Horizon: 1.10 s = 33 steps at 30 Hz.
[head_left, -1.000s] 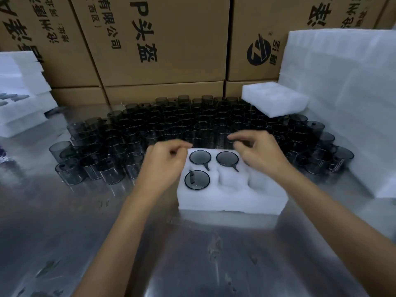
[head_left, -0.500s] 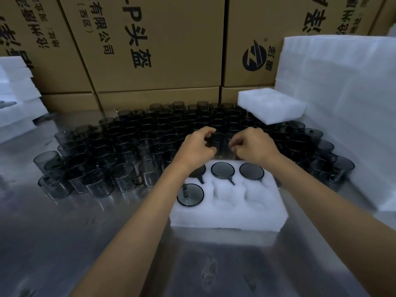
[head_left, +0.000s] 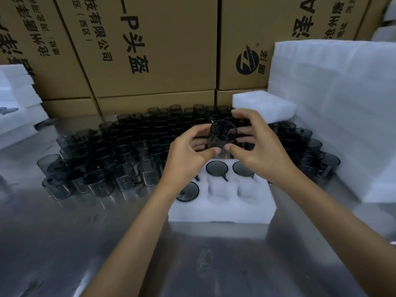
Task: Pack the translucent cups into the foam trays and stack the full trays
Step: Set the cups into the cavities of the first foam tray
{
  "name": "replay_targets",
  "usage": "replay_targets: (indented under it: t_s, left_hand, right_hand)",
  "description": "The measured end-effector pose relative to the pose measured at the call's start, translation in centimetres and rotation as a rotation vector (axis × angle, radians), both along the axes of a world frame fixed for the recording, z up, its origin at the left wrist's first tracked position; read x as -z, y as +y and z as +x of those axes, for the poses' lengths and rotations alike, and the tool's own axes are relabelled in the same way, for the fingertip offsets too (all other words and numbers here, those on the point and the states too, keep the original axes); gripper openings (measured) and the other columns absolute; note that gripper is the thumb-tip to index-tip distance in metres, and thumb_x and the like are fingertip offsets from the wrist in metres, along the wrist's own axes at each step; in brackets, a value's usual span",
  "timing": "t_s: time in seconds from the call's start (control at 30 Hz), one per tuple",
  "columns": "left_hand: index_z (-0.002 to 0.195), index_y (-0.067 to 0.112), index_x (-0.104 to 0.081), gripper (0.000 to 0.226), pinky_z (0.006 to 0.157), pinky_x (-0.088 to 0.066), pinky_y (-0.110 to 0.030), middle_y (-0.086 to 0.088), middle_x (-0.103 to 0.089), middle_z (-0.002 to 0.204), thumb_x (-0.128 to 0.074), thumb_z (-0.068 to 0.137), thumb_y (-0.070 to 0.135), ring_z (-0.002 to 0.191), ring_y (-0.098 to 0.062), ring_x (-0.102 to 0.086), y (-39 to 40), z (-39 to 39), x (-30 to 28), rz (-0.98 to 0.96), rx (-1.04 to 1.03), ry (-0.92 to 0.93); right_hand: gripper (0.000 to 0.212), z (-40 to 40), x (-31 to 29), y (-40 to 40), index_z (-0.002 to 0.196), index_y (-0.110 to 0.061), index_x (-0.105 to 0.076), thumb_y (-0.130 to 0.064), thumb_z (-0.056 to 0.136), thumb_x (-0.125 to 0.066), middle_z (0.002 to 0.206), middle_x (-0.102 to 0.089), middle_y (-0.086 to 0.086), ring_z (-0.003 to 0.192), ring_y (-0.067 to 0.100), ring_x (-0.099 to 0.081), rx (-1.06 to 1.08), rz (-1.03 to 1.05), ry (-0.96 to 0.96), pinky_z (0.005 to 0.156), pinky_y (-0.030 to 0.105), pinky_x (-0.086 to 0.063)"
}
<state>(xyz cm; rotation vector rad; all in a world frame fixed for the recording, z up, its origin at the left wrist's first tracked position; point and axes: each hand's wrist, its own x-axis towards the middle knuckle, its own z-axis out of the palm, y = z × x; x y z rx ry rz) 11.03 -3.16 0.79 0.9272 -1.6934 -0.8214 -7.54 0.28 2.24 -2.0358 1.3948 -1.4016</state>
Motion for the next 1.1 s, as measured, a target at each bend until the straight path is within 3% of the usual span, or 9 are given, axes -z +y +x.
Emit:
replay_targets:
  t_s: [0.1,0.2,0.37,0.5,0.6,0.7,0.77,0.9,1.1]
  left_hand:
    - [0.118,0.027,-0.066,0.052,0.085,-0.056,-0.020,0.015,-0.070,0.103,-0.088,0.071,0.030,0.092,0.002,-0.068,1.6,0.0,0.2,0.017,-0.063,-0.058]
    - [0.119,0.035,-0.060,0.057,0.088,-0.055,-0.027,0.018,-0.071,0.096,-0.086,0.069,0.043,0.094,0.002,-0.066,3.1,0.8,0.8,0.025,-0.039,-0.183]
    - [0.130,0.058,-0.041,0.075,0.089,-0.041,-0.015,0.028,-0.066,0.100,-0.074,0.063,0.067,0.106,0.012,-0.055,5.1,2.6,2.3,0.003,0.009,-0.403]
    - [0.114,0.074,-0.042,0.058,0.081,-0.034,-0.001,0.031,-0.056,0.110,-0.078,0.073,0.055,0.110,0.018,-0.046,5.7,3.0,3.1,-0.021,0.016,-0.470]
    - [0.120,0.065,-0.046,0.060,0.084,-0.031,0.003,0.036,-0.052,0.116,-0.081,0.074,0.049,0.111,0.022,-0.043,5.7,3.4,3.4,-0.060,0.003,-0.466]
    - [0.134,0.049,-0.051,0.067,0.085,-0.030,0.004,0.039,-0.047,0.116,-0.082,0.074,0.046,0.109,0.028,-0.039,5.4,3.8,3.7,-0.051,-0.012,-0.480]
    - [0.136,0.049,-0.050,0.069,0.091,-0.031,-0.002,0.036,-0.048,0.117,-0.079,0.074,0.050,0.113,0.023,-0.041,5.4,3.8,4.0,-0.033,-0.006,-0.491]
    - [0.139,0.048,-0.048,0.071,0.109,-0.037,-0.029,0.028,-0.054,0.123,-0.068,0.073,0.064,0.126,0.002,-0.044,5.5,3.7,4.3,-0.010,-0.003,-0.523]
    - [0.142,0.033,-0.050,0.062,0.111,-0.028,-0.023,0.025,-0.048,0.136,-0.058,0.086,0.059,0.131,0.005,-0.038,6.7,4.1,4.9,-0.271,-0.065,-0.602]
  right_hand:
    - [0.076,-0.2,-0.2,0.7,0.148,-0.027,-0.042,-0.018,0.083,-0.080,0.131,-0.061,-0.011,0.115,0.007,-0.062,-0.054,0.180,-0.149,0.101,0.029,-0.051]
    - [0.072,-0.5,-0.3,2.0,0.140,-0.028,-0.052,-0.020,0.077,-0.085,0.118,-0.066,-0.009,0.105,0.007,-0.066,-0.059,0.238,-0.133,0.096,0.030,-0.054]
    - [0.066,-0.3,1.2,4.2,0.131,-0.037,-0.058,-0.028,0.073,-0.088,0.110,-0.062,-0.015,0.098,0.005,-0.065,-0.084,0.325,-0.046,0.091,0.028,-0.056]
    - [0.061,0.7,2.6,4.8,0.127,-0.030,-0.064,-0.026,0.072,-0.088,0.108,-0.059,-0.015,0.100,0.005,-0.063,-0.065,0.330,-0.036,0.096,0.029,-0.053]
    - [0.050,1.3,2.9,5.0,0.118,-0.028,-0.069,-0.025,0.072,-0.088,0.103,-0.059,-0.019,0.101,0.002,-0.061,-0.075,0.295,-0.065,0.096,0.026,-0.052]
    - [0.045,1.9,3.3,5.2,0.107,-0.040,-0.067,-0.026,0.072,-0.089,0.103,-0.059,-0.019,0.100,0.002,-0.061,-0.069,0.275,-0.079,0.092,0.023,-0.054]
    - [0.045,2.0,3.7,5.3,0.104,-0.045,-0.064,-0.026,0.072,-0.089,0.106,-0.059,-0.018,0.100,0.003,-0.060,-0.048,0.278,-0.080,0.091,0.023,-0.054]
    - [0.049,2.1,4.3,5.5,0.118,-0.025,-0.068,-0.024,0.073,-0.088,0.109,-0.057,-0.016,0.101,0.002,-0.059,-0.015,0.282,-0.049,0.092,0.023,-0.053]
    - [0.060,1.9,4.7,5.5,0.128,-0.019,-0.065,-0.035,0.074,-0.087,0.108,-0.056,-0.014,0.100,0.007,-0.060,0.002,0.239,0.097,0.094,0.028,-0.051]
